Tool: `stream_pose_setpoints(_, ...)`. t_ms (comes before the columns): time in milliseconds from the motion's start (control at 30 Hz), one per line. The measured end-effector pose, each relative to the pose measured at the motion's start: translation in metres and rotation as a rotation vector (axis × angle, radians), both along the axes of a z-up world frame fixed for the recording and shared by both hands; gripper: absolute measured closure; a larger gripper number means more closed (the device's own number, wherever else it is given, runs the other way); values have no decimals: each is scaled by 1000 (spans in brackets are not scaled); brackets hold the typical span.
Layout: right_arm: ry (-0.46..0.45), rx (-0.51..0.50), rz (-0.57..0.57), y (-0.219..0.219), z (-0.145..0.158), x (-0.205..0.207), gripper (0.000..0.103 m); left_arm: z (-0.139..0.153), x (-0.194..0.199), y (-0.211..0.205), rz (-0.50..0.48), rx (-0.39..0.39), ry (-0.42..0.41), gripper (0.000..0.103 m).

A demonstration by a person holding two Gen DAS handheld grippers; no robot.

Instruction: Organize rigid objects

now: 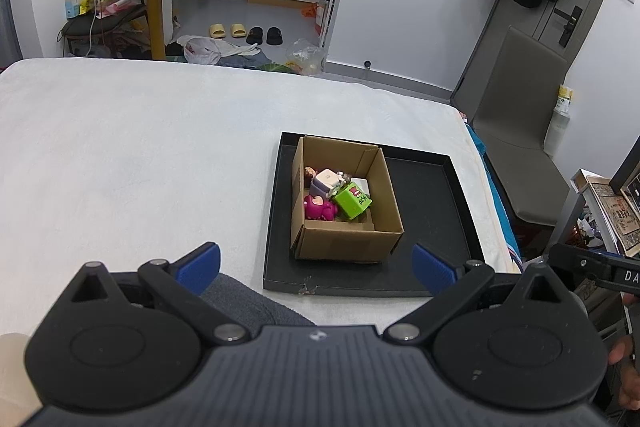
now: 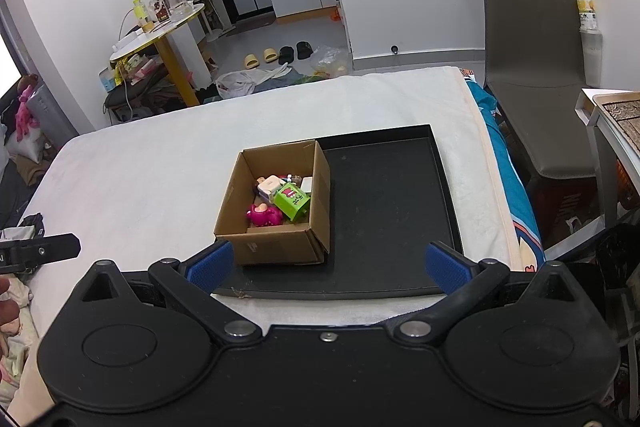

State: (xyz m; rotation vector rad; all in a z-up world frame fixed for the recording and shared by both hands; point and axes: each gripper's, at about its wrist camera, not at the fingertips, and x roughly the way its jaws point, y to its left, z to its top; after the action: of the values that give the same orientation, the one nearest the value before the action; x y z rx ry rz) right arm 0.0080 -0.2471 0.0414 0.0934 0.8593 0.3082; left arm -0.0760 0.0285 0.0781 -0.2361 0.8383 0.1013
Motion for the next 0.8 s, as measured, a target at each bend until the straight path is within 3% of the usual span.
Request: stream_pose_setpoints(800, 16, -13, -1, -5, -8, -3, 0, -4, 1, -6, -20, 13, 2, 2)
